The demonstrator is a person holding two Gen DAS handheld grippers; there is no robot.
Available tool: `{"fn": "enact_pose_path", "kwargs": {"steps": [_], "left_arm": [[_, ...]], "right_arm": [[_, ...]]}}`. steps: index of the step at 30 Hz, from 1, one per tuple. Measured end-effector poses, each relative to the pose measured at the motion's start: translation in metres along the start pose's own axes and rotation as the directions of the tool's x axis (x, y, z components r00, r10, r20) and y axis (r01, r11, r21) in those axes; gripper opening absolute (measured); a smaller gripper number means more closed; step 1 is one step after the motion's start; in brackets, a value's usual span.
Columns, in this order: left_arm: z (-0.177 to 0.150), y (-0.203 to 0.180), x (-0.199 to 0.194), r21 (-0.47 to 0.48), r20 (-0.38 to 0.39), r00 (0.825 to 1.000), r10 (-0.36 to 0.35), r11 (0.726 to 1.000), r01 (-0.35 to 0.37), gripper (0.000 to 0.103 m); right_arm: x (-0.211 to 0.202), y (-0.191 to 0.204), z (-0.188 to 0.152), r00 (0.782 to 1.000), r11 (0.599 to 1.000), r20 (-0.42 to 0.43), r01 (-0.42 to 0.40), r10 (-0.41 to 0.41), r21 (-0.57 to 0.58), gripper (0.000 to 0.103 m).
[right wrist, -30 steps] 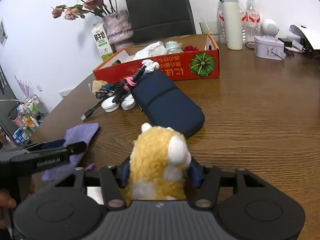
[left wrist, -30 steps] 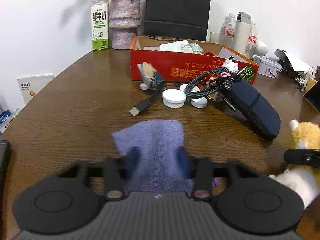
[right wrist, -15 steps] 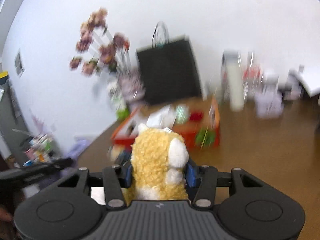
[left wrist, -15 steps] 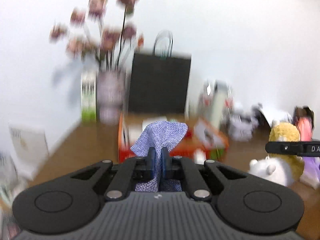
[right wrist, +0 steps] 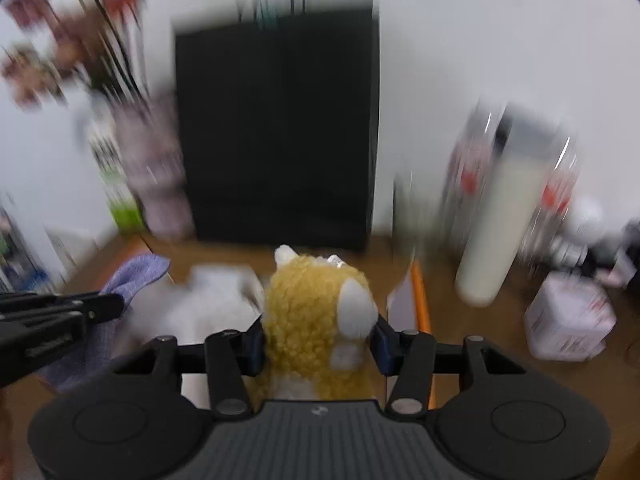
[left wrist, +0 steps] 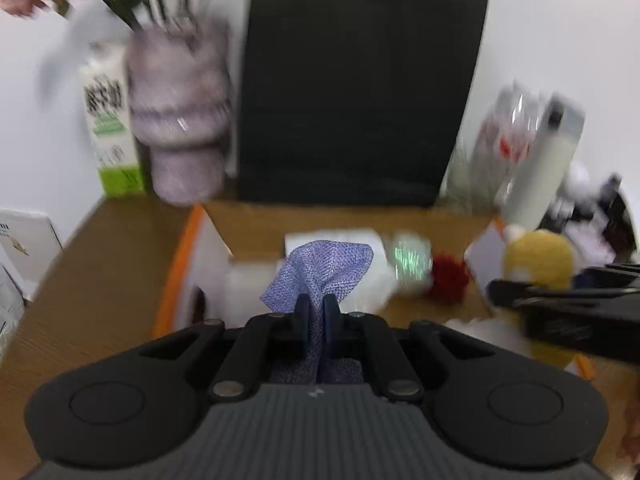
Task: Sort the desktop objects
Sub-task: 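Carry the plush dog and purple cloth into the cardboard box and release, then move both open tools back over the cluttered table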
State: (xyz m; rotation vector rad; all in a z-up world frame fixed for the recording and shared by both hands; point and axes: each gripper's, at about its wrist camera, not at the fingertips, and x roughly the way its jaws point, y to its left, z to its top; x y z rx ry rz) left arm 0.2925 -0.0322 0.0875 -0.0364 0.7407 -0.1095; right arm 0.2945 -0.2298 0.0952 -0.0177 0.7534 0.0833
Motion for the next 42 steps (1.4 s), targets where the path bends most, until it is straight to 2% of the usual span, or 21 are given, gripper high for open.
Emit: {"fn": "enact_pose_path", "kwargs": {"steps": [2, 4, 5, 7, 8, 10, 11, 12, 13, 14, 15, 16, 19, 22, 25, 29, 31, 33, 36, 39, 42], "left_arm": [[-0.011, -0.009, 0.017, 0.024, -0.038, 0.999, 0.014, 1.000, -0.013, 0.020], [-0.016, -0.014, 0.032, 0.052, -0.103, 0.994, -0.038, 0.998, 0.043, 0.042], [-0.019, -0.016, 0.034, 0.071, -0.123, 0.991, -0.052, 0.996, 0.061, 0.045], [-0.022, -0.017, 0.030, 0.111, -0.110, 0.992, -0.055, 0.992, 0.067, 0.053], [-0.023, -0.017, 0.023, 0.124, -0.097, 0.994, -0.050, 0.990, 0.062, 0.056], [-0.019, -0.013, 0.006, 0.115, -0.050, 0.998, -0.046, 0.992, 0.051, 0.076], [-0.016, -0.011, -0.004, 0.108, -0.027, 0.999, -0.047, 0.993, 0.049, 0.078], [-0.013, -0.008, -0.014, 0.100, -0.008, 0.999, -0.045, 0.994, 0.045, 0.080], [-0.011, -0.005, -0.027, 0.087, 0.008, 0.999, -0.041, 0.995, 0.040, 0.082], [-0.014, -0.002, -0.041, 0.072, 0.025, 0.999, -0.039, 0.997, 0.037, 0.085], [-0.021, 0.001, -0.058, 0.053, 0.050, 0.998, -0.039, 0.998, 0.037, 0.094], [-0.032, 0.002, -0.075, 0.047, 0.076, 0.996, -0.041, 0.998, 0.038, 0.097], [-0.071, 0.003, -0.126, 0.091, 0.155, 0.986, -0.056, 0.995, 0.042, 0.099], [-0.119, 0.011, -0.174, 0.021, 0.235, 0.971, -0.051, 0.999, 0.047, 0.103], [-0.170, 0.017, -0.204, 0.012, 0.269, 0.961, -0.062, 0.998, 0.061, 0.103], [-0.231, 0.023, -0.216, -0.027, 0.231, 0.972, -0.047, 0.998, 0.055, 0.103], [-0.254, 0.025, -0.218, -0.051, 0.218, 0.973, -0.071, 0.995, 0.084, 0.103], [-0.271, 0.021, -0.218, -0.042, 0.203, 0.978, -0.055, 0.997, 0.065, 0.103], [-0.290, 0.016, -0.218, -0.008, 0.214, 0.977, -0.009, 1.000, 0.011, 0.103], [-0.299, 0.014, -0.212, 0.004, 0.172, 0.985, -0.001, 1.000, 0.000, 0.103], [-0.302, 0.015, -0.215, -0.005, 0.202, 0.979, -0.004, 1.000, 0.005, 0.103]], "right_arm": [[0.029, 0.003, -0.012, 0.996, 0.999, -0.075, 0.041, -0.043, -0.032, 0.049], [0.049, 0.006, -0.024, 0.988, 0.996, -0.139, 0.061, -0.070, -0.072, 0.053], [0.059, 0.005, -0.028, 0.982, 0.994, -0.170, 0.069, -0.083, -0.085, 0.054], [0.066, 0.008, -0.033, 0.975, 0.989, -0.197, 0.083, -0.105, -0.119, 0.054], [0.064, 0.011, -0.032, 0.974, 0.986, -0.193, 0.088, -0.115, -0.144, 0.055], [0.050, 0.009, -0.026, 0.980, 0.989, -0.177, 0.072, -0.095, -0.131, 0.056], [0.039, 0.007, -0.022, 0.986, 0.993, -0.151, 0.058, -0.073, -0.102, 0.063], [0.027, 0.003, -0.016, 0.991, 0.996, -0.121, 0.046, -0.055, -0.076, 0.074], [0.013, 0.002, -0.012, 0.995, 0.997, -0.085, 0.047, -0.053, -0.060, 0.078], [0.000, 0.003, -0.009, 0.997, 0.997, -0.048, 0.056, -0.059, -0.051, 0.083], [-0.015, 0.006, -0.008, 0.998, 0.997, -0.007, 0.066, -0.066, -0.047, 0.083], [-0.029, 0.008, -0.010, 0.997, 0.997, 0.025, 0.067, -0.066, -0.049, 0.083], [-0.076, 0.014, -0.035, 0.993, 0.999, 0.121, 0.003, 0.002, -0.046, 0.085], [-0.120, 0.019, -0.081, 0.978, 0.996, 0.187, -0.084, 0.088, -0.029, 0.089], [-0.152, 0.024, -0.137, 0.971, 0.992, 0.205, -0.128, 0.124, 0.008, 0.089], [-0.190, 0.036, -0.218, 0.957, 0.982, 0.232, -0.187, 0.175, 0.029, 0.089], [-0.198, 0.042, -0.248, 0.955, 0.977, 0.227, -0.207, 0.193, 0.044, 0.089], [-0.206, 0.050, -0.275, 0.955, 0.979, 0.225, -0.202, 0.192, 0.021, 0.089], [-0.209, 0.056, -0.303, 0.969, 0.992, 0.216, -0.127, 0.122, 0.012, 0.089], [-0.212, 0.055, -0.322, 0.971, 0.986, 0.192, -0.156, 0.144, 0.051, 0.089], [-0.210, 0.054, -0.332, 0.977, 0.989, 0.177, -0.135, 0.122, 0.065, 0.089]]}}
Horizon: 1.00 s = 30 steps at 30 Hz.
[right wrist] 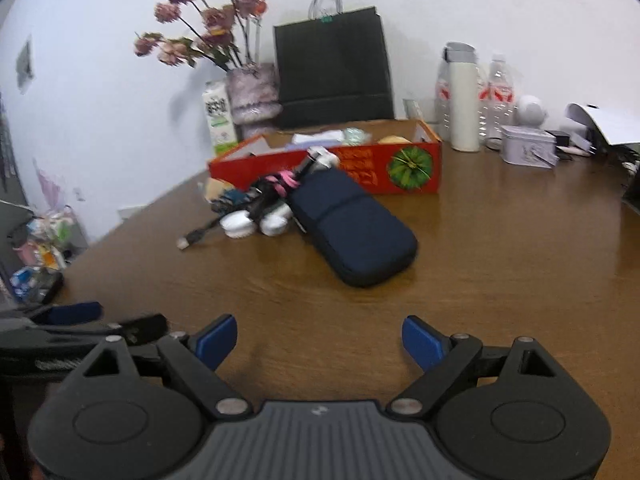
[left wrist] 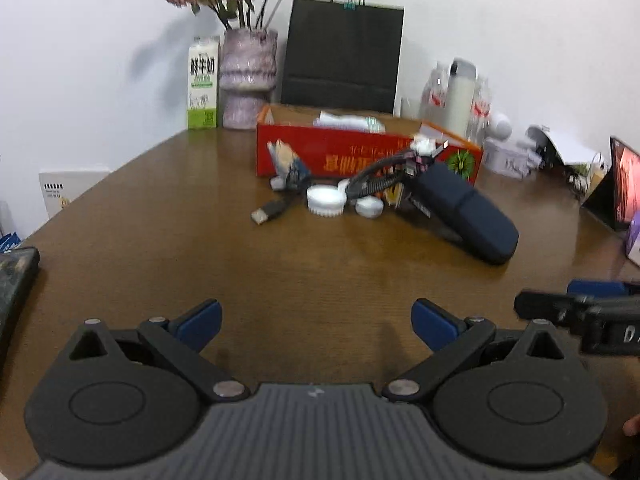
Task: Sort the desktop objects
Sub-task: 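Move both open tools back over the cluttered table, then grasp the white tissue with the right tool while the left tool grasps the black braided cable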
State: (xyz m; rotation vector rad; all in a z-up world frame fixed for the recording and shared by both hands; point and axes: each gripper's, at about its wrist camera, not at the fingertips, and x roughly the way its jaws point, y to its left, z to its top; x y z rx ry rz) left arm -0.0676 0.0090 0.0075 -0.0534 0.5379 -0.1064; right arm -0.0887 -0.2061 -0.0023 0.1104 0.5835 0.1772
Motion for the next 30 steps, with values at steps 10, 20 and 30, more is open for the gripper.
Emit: {"fn": "enact_pose_path", "kwargs": {"steps": [10, 20, 30], "left_arm": [[0.008, 0.004, 0.010, -0.008, -0.056, 0.998, -0.021, 1.000, 0.020, 0.103], [0.081, -0.019, 0.055, 0.134, 0.065, 0.961, -0.270, 0.956, 0.260, 0.097], [0.098, -0.031, 0.131, 0.130, -0.083, 0.905, -0.417, 0.896, 0.424, 0.024]], "right_arm": [[0.009, -0.003, 0.001, 1.000, 0.999, -0.017, -0.015, 0.015, 0.031, 0.089], [0.028, -0.021, 0.092, 0.991, 0.997, 0.117, -0.074, 0.071, 0.028, 0.075], [0.157, -0.045, 0.165, 0.981, 0.976, -0.072, -0.169, 0.180, 0.136, 0.019]]}}
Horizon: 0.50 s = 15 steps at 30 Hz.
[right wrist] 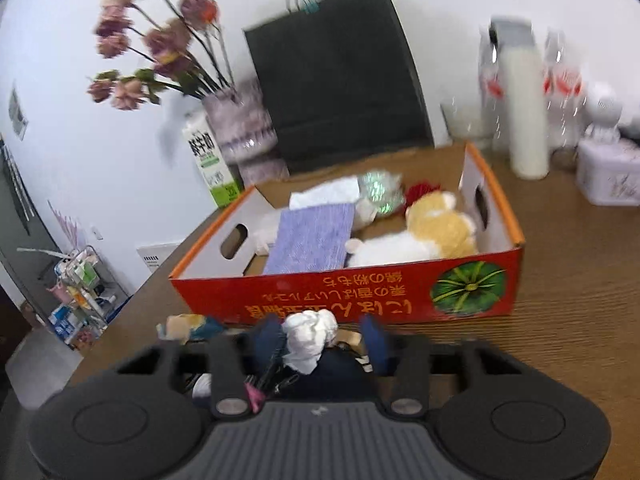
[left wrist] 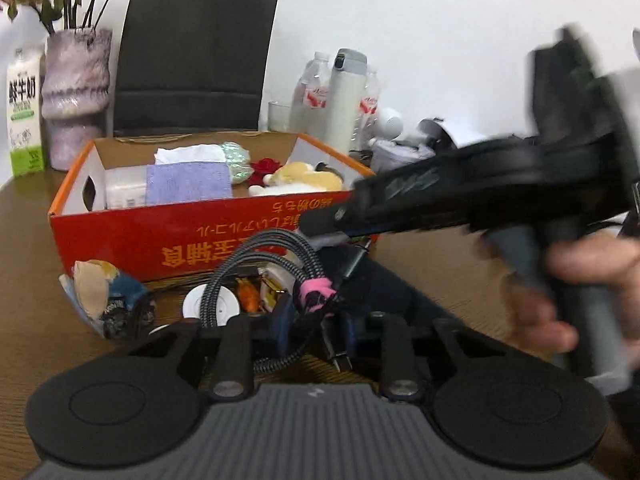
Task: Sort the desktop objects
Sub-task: 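Grasp the white tissue with the right tool while the left tool grasps the black braided cable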
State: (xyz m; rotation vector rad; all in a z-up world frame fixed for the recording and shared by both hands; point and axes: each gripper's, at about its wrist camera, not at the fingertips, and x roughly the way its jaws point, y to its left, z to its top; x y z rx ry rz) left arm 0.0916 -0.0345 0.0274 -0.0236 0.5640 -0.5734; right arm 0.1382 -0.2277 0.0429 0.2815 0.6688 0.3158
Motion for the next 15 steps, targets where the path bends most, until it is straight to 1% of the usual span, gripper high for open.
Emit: {"fn": "enact_pose_path", "kwargs": {"steps": [1, 3, 5, 6, 7, 9, 11, 13, 15], "left_arm": [[-0.001, -0.001, -0.005, 0.013, 0.022, 1.000, 0.006, 1.000, -0.006, 0.022], [-0.003, -0.008, -0.016, 0.050, 0.061, 0.998, 0.026, 0.998, -0.029, 0.021], [-0.002, -0.013, -0.028, 0.052, 0.082, 0.996, 0.045, 0.997, -0.049, 0.021], [-0.001, -0.016, -0.035, 0.046, 0.085, 0.994, 0.069, 0.996, -0.073, 0.021], [0.001, -0.019, -0.044, 0.036, 0.086, 0.992, 0.087, 0.995, -0.090, 0.021], [0.008, -0.021, -0.068, -0.003, 0.100, 0.989, 0.106, 0.994, -0.106, 0.021], [0.012, -0.020, -0.095, -0.056, 0.108, 0.987, 0.115, 0.992, -0.110, 0.021], [0.009, -0.021, -0.118, -0.096, 0.104, 0.986, 0.133, 0.988, -0.123, 0.021], [-0.003, -0.029, -0.132, -0.095, 0.094, 0.985, 0.145, 0.986, -0.136, 0.021]], "right_arm": [[0.007, -0.001, 0.000, 1.000, 1.000, -0.016, 0.000, 0.000, 0.006, 0.014], [0.013, -0.003, -0.002, 1.000, 1.000, -0.007, -0.002, 0.002, 0.023, 0.011], [0.008, -0.004, -0.003, 0.999, 0.999, 0.025, -0.021, 0.020, 0.044, 0.010], [0.002, -0.002, -0.003, 0.999, 0.999, 0.052, -0.015, 0.012, 0.047, 0.010], [-0.007, 0.001, -0.003, 0.996, 0.999, 0.084, 0.003, -0.007, 0.040, 0.010], [-0.030, 0.007, -0.003, 0.986, 0.999, 0.165, 0.035, -0.038, 0.022, 0.010], [-0.056, 0.011, -0.004, 0.976, 0.999, 0.211, 0.052, -0.051, 0.001, 0.010], [-0.080, 0.019, -0.016, 0.972, 0.995, 0.226, 0.081, -0.066, -0.058, 0.010], [-0.097, 0.027, -0.038, 0.973, 0.989, 0.214, 0.107, -0.083, -0.104, 0.010]]}}
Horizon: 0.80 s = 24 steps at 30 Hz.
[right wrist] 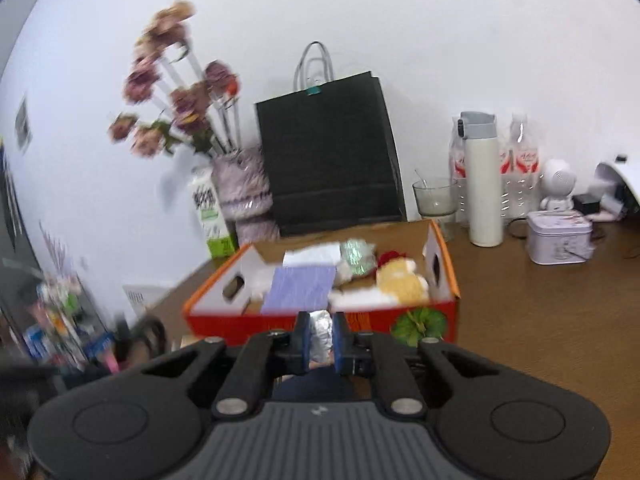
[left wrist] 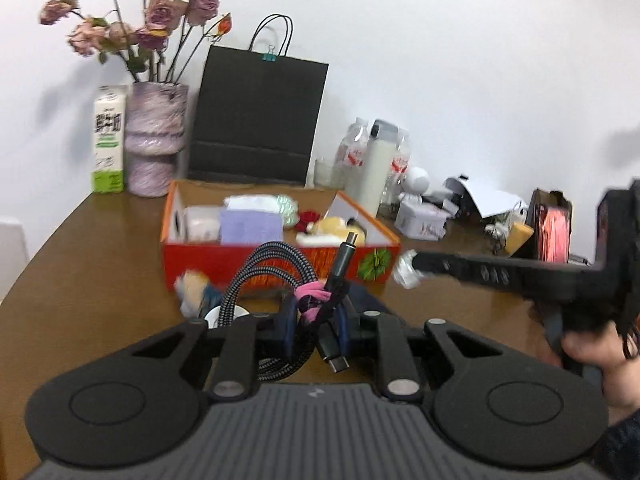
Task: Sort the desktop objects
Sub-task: 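Grasp the white tissue with the right tool while the left tool grasps the black braided cable, then pick up the white round cap with the right tool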
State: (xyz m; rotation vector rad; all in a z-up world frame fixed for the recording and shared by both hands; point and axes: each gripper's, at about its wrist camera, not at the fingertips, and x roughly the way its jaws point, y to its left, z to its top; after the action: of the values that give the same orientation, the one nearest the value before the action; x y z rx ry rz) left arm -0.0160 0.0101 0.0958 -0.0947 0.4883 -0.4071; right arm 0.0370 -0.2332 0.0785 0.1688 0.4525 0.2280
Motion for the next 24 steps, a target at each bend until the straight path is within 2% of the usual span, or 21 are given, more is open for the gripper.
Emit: {"fn": "enact_pose_path", "kwargs": {"steps": [3, 4, 6, 7, 8, 10, 11, 13, 15, 17, 20, 22, 23, 24], "left_arm": [[-0.036, -0.004, -0.010, -0.024, -0.034, 0.995, -0.090, 0.996, 0.090, 0.021], [-0.048, 0.002, -0.009, -0.083, -0.052, 0.988, -0.142, 0.987, 0.138, 0.021], [-0.068, 0.021, -0.002, -0.242, -0.048, 0.967, -0.250, 0.942, 0.232, 0.020], [-0.075, 0.031, 0.003, -0.322, -0.067, 0.969, -0.236, 0.925, 0.203, 0.022], [-0.078, 0.039, 0.003, -0.362, -0.073, 0.978, -0.193, 0.919, 0.154, 0.022], [-0.076, 0.048, -0.002, -0.383, -0.057, 0.989, -0.134, 0.918, 0.102, 0.022], [-0.074, 0.053, -0.004, -0.405, -0.064, 0.991, -0.113, 0.911, 0.078, 0.022], [-0.074, 0.065, -0.005, -0.464, -0.055, 0.992, -0.109, 0.883, 0.071, 0.022], [-0.075, 0.069, -0.006, -0.483, -0.057, 0.993, -0.104, 0.873, 0.064, 0.022], [-0.073, 0.066, -0.009, -0.460, -0.069, 0.995, -0.076, 0.887, 0.036, 0.020], [-0.069, 0.059, -0.017, -0.416, -0.037, 0.995, -0.088, 0.907, 0.064, 0.007], [-0.066, 0.053, -0.017, -0.375, -0.049, 0.997, -0.055, 0.927, 0.033, 0.007], [-0.067, 0.052, -0.017, -0.347, -0.052, 0.998, -0.027, 0.938, 0.007, 0.007], [-0.069, 0.050, -0.016, -0.326, -0.058, 0.998, 0.006, 0.945, -0.025, 0.007]], "right_arm": [[-0.025, 0.012, -0.038, 0.999, 0.998, -0.041, -0.006, 0.004, -0.056, 0.010], [-0.032, 0.017, -0.050, 0.998, 0.998, -0.055, -0.009, 0.005, -0.070, 0.010], [-0.039, 0.025, -0.077, 0.995, 0.995, -0.099, -0.005, -0.005, -0.101, 0.011], [-0.040, 0.028, -0.089, 0.992, 0.993, -0.129, -0.003, -0.012, -0.116, 0.011], [-0.041, 0.030, -0.099, 0.987, 0.993, -0.157, 0.002, -0.020, -0.116, 0.011], [-0.042, 0.031, -0.114, 0.979, 0.994, -0.203, 0.012, -0.033, -0.107, 0.013], [-0.045, 0.032, -0.120, 0.979, 0.993, -0.200, 0.021, -0.045, -0.118, 0.014], [-0.048, 0.033, -0.125, 0.979, 0.989, -0.185, 0.058, -0.083, -0.137, 0.016], [-0.049, 0.034, -0.124, 0.979, 0.987, -0.178, 0.081, -0.105, -0.135, 0.019], [-0.051, 0.037, -0.122, 0.983, 0.990, -0.166, 0.055, -0.077, -0.132, 0.018], [-0.052, 0.043, -0.119, 0.986, 0.990, -0.165, 0.008, -0.031, -0.138, 0.017], [-0.047, 0.049, -0.122, 0.983, 0.988, -0.180, 0.005, -0.034, -0.157, 0.017], [-0.043, 0.052, -0.123, 0.980, 0.986, -0.193, 0.014, -0.046, -0.167, 0.022], [-0.041, 0.055, -0.124, 0.977, 0.983, -0.197, 0.039, -0.075, -0.180, 0.033]]}}
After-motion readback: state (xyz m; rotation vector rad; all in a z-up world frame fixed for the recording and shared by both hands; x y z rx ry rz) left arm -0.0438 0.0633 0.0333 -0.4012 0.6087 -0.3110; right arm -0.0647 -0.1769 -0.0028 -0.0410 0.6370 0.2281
